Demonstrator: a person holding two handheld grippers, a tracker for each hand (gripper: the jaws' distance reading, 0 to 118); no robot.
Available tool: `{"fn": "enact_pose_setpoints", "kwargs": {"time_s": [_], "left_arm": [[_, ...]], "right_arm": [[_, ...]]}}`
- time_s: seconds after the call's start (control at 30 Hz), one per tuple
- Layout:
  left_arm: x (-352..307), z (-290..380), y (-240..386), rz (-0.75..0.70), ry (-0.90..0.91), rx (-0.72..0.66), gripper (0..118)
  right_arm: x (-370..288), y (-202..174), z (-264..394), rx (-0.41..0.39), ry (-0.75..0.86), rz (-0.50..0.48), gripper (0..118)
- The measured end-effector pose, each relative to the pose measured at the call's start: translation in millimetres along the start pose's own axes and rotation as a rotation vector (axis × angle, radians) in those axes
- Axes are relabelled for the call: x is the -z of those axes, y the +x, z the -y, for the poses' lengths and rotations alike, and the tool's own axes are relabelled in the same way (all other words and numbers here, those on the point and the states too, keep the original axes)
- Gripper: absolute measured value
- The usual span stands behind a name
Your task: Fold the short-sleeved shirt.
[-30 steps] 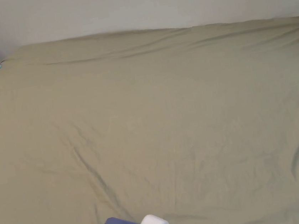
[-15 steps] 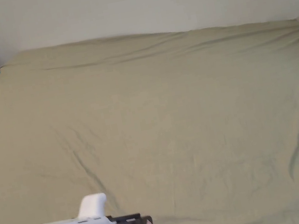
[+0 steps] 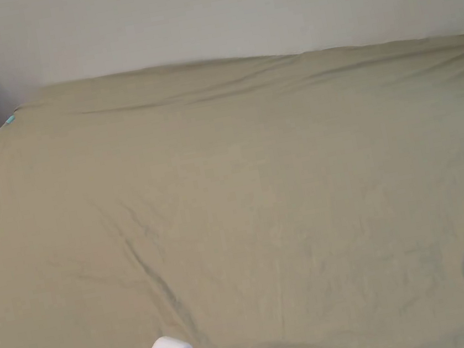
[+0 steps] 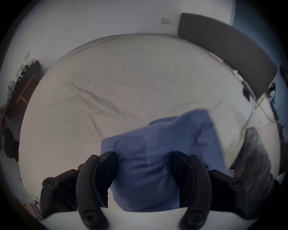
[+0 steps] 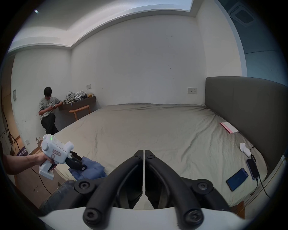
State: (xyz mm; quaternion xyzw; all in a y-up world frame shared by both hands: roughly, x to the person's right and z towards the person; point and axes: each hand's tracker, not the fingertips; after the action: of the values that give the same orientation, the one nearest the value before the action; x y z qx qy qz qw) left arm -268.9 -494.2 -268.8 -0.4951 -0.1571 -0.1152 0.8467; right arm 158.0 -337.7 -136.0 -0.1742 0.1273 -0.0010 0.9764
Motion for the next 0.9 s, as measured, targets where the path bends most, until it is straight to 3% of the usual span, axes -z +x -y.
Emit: {"fn": "enact_pose_setpoints", "kwargs": {"time_s": [0.07, 0.13, 0.3, 0.43, 0.53, 0.67, 0.7, 0.8, 0.9], "left_arm": [[7.1, 6.2, -14.8, 0.125, 0.010, -0.106, 74], [5.5, 3.1, -17.4, 0.123, 0.007, -0.174, 74], [1.5, -1.6, 12.9, 0.001, 0.026, 0.058, 74], [-21.8, -3.7, 2.2, 0.032, 0.037, -0.072, 73], [-70.3, 8.6, -11.4, 0.068, 0.236, -0.153, 71], [-127.4, 32.9, -39.7, 0.138, 0.333, -0.334, 71], [-138.1, 39.0, -46.1, 0.174, 0.342, -0.389, 62], [-165.0, 64.9, -56.1, 0.145, 0.401, -0.486, 0], [-185.9, 93.9, -56.0, -0.050, 0.432, -0.492, 0]], "right_arm": [[-1.5, 2.0, -0.2, 0.005, -0.002, 0.001, 3], [-2.5, 3.7, 0.7, 0.014, -0.004, 0.009, 3], [-3.2, 7.0, 3.5, 0.057, -0.011, 0.024, 3], [-7.8, 0.6, -2.4, 0.039, 0.006, 0.021, 3], [-12.1, -5.3, -7.7, -0.023, 0.026, 0.022, 3], [-10.8, -11.5, -13.1, 0.002, 0.047, -0.024, 3], [-9.2, -14.8, -13.8, 0.008, 0.052, -0.035, 3], [-2.1, -27.5, -19.1, 0.022, 0.061, -0.078, 3], [13.0, -46.0, -24.7, 0.067, 0.066, -0.124, 3]]}}
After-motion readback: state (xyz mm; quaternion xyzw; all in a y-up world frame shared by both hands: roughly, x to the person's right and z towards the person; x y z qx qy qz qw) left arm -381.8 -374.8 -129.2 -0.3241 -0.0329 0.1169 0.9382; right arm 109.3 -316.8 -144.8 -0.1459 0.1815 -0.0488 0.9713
